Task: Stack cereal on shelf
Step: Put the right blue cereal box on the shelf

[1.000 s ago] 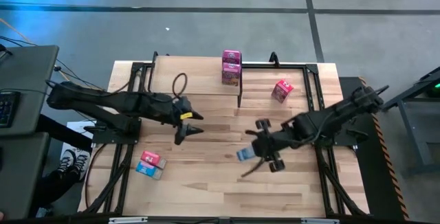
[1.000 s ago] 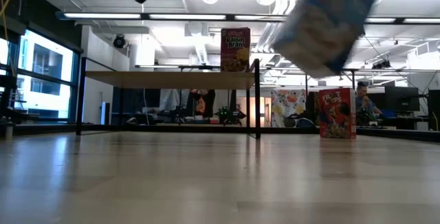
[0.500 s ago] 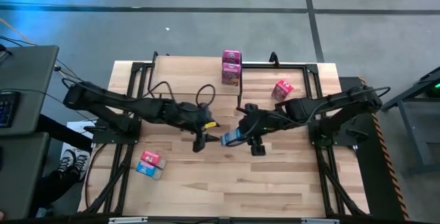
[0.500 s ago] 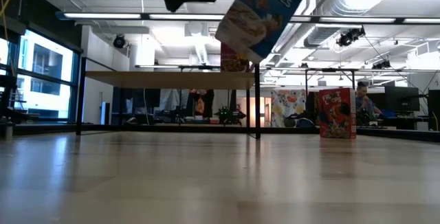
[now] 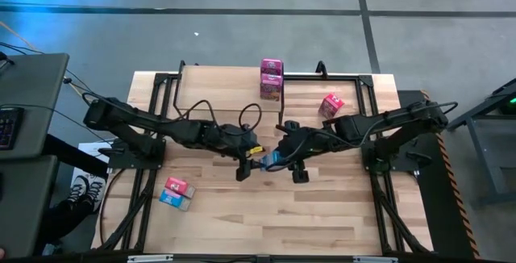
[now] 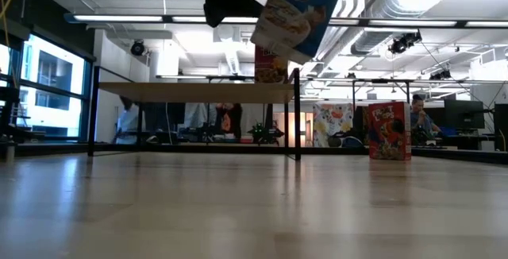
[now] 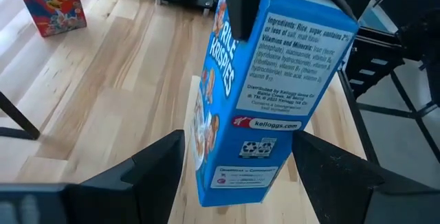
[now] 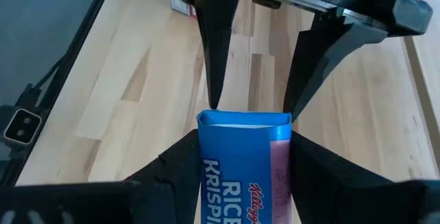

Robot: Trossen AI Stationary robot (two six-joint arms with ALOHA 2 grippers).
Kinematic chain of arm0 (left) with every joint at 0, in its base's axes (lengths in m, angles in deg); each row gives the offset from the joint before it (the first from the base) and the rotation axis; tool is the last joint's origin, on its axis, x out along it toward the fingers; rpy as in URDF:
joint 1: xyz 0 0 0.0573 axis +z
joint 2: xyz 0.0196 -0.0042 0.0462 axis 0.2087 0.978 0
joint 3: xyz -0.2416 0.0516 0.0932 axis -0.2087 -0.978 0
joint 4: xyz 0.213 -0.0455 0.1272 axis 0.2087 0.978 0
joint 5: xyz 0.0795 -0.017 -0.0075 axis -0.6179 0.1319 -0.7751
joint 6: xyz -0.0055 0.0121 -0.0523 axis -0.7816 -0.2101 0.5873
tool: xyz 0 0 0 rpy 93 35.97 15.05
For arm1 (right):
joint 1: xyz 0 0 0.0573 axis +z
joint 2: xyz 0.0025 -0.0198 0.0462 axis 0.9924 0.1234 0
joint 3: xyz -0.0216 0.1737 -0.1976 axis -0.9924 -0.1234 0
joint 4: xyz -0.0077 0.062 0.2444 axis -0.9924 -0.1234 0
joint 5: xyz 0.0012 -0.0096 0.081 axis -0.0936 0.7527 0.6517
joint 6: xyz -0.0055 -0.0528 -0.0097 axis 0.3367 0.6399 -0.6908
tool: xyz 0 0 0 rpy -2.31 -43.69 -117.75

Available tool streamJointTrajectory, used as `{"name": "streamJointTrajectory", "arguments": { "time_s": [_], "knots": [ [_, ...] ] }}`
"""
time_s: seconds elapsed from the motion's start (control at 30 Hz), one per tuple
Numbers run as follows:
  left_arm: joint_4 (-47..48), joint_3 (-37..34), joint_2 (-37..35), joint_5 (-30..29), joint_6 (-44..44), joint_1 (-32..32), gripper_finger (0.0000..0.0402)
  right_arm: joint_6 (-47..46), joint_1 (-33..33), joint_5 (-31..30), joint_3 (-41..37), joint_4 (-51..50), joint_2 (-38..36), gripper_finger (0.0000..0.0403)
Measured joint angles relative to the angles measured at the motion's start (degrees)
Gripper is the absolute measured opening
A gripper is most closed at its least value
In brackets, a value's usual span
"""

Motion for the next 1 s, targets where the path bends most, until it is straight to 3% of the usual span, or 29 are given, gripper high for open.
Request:
{"name": "streamJointTrajectory", "arguments": {
  "time_s": [0.6, 1.0],
  "knots": [
    [2.42, 0.00, -4.57, -0.30, -1.47, -1.99, 0.0260, 0.00, -0.74, -2.39, 0.00, 5.31, 0.00, 0.0163],
    [3.77, 0.00, -4.52, -5.73, -1.98, -2.03, 0.0260, -1.09, -1.11, -1.56, 0.00, 6.07, 0.00, 0.0108]
  ]
}}
